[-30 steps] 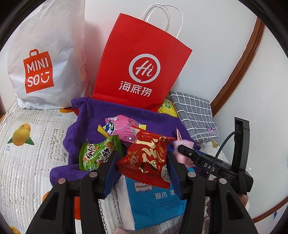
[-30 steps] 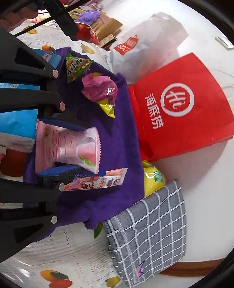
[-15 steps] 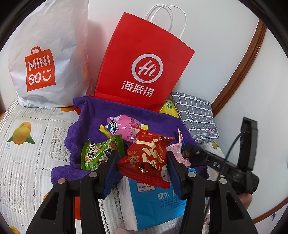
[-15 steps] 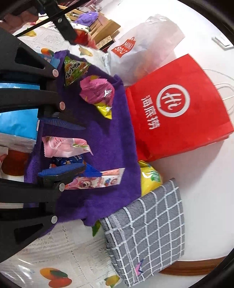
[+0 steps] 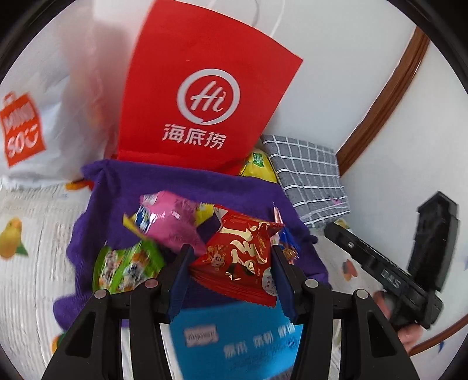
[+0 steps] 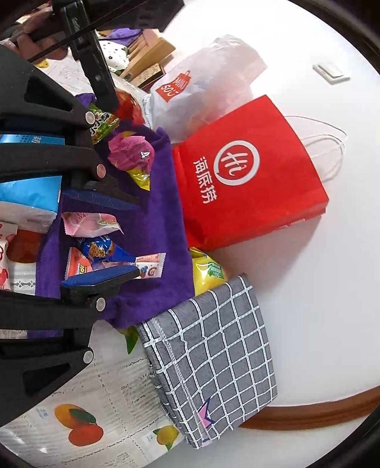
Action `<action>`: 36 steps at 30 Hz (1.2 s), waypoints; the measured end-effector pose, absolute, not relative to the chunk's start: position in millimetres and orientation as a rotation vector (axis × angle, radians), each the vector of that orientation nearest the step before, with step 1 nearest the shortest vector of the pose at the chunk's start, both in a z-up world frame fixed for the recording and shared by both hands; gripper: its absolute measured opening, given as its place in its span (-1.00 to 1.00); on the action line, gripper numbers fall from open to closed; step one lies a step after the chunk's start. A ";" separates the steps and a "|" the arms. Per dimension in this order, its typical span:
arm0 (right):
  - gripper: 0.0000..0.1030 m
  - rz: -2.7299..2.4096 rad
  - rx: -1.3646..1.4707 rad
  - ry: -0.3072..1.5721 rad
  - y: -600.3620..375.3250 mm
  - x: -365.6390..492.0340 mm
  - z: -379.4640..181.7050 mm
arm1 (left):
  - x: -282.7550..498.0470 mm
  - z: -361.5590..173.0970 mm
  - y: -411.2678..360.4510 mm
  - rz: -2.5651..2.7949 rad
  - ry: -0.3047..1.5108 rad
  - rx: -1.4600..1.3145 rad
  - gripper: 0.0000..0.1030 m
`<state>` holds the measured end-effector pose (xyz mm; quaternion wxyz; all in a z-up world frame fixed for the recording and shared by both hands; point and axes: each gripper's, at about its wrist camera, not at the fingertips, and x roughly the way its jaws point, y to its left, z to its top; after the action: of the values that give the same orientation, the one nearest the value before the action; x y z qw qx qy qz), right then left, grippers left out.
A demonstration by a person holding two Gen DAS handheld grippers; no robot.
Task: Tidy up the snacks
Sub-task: 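Withdraw both open tools from the towel toward the remaining snacks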
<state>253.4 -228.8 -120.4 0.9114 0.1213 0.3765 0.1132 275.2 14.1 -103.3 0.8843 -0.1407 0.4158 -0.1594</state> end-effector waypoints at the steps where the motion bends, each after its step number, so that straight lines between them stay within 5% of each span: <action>1: -0.23 0.228 0.249 0.777 -229.7 253.9 -120.7 | 279.6 -104.1 10.3 -0.328 0.875 -0.282 -0.02; 17: -0.24 0.232 0.322 0.764 -247.0 253.5 -115.0 | 324.7 -142.1 -21.0 -0.270 0.998 -0.219 -0.01; 36: -0.23 0.244 0.297 0.771 -244.0 253.6 -114.7 | 285.1 -105.4 -7.6 -0.286 0.911 -0.217 0.15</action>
<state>253.6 -244.0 -114.7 0.9086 0.1439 0.3739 0.1183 285.1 -7.6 -105.4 0.8826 -0.1043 0.4373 -0.1374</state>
